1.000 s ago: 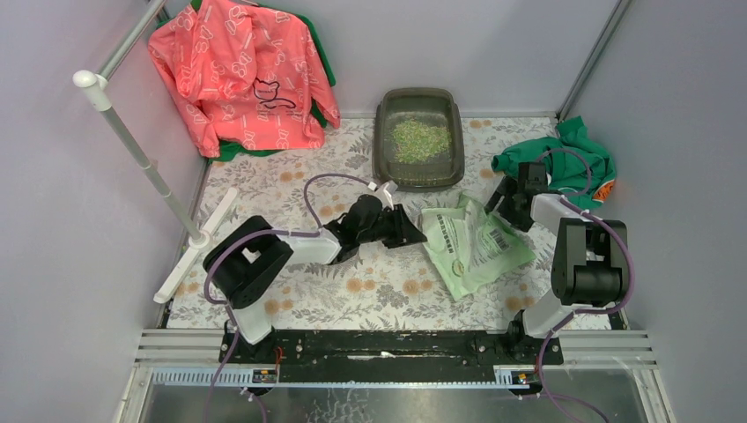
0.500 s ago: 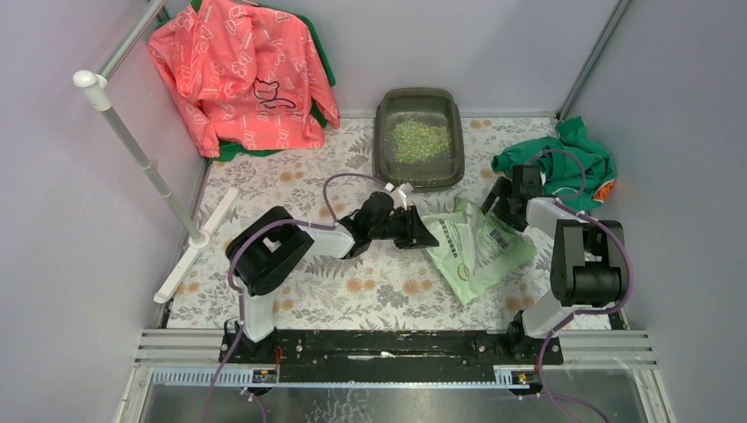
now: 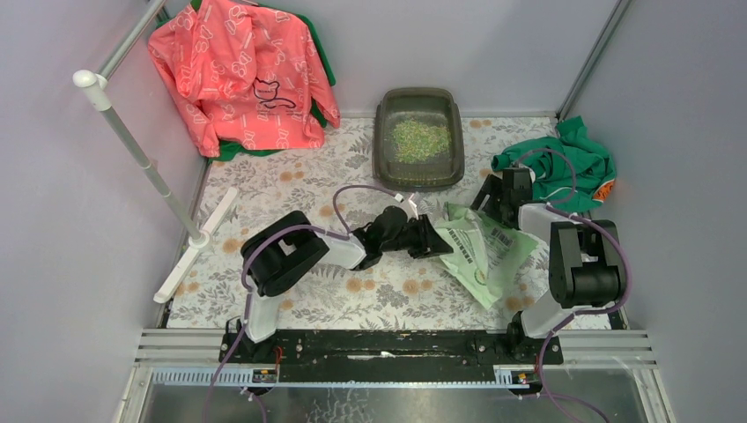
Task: Fill the litter box with clean litter
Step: 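Scoop the cat litter from the cat litter bag.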
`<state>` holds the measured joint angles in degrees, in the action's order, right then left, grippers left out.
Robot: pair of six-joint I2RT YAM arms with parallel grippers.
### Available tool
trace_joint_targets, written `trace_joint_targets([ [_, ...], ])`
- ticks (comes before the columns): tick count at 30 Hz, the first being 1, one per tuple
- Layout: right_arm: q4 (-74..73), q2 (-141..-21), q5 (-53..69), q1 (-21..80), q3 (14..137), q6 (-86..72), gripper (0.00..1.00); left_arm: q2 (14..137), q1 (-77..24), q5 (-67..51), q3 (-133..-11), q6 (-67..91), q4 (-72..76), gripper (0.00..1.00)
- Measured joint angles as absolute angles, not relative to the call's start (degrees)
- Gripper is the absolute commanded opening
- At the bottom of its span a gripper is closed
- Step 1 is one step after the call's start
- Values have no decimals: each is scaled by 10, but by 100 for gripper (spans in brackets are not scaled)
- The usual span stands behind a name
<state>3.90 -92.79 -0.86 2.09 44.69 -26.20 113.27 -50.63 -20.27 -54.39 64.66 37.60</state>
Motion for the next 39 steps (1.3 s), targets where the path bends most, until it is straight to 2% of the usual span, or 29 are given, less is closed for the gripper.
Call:
trace_joint_targets([
  [6,29,-900,-16,36,425,-269,83,1090,-514,-154,-454,675,437,0],
  [10,-14,-863,-54,43,412,-276,78,1055,-505,-144,-414,675,438,0],
  [19,-113,-882,-132,31,445,-319,75,1047,-484,-157,-394,674,454,0],
  [23,-162,-881,-164,16,445,-340,71,1042,-473,-166,-387,674,455,0],
  [31,-212,-898,-186,17,468,-380,66,1038,-460,-176,-401,664,430,0],
  [39,-216,-869,-219,53,447,-397,65,1038,-484,-143,-502,614,285,0],
])
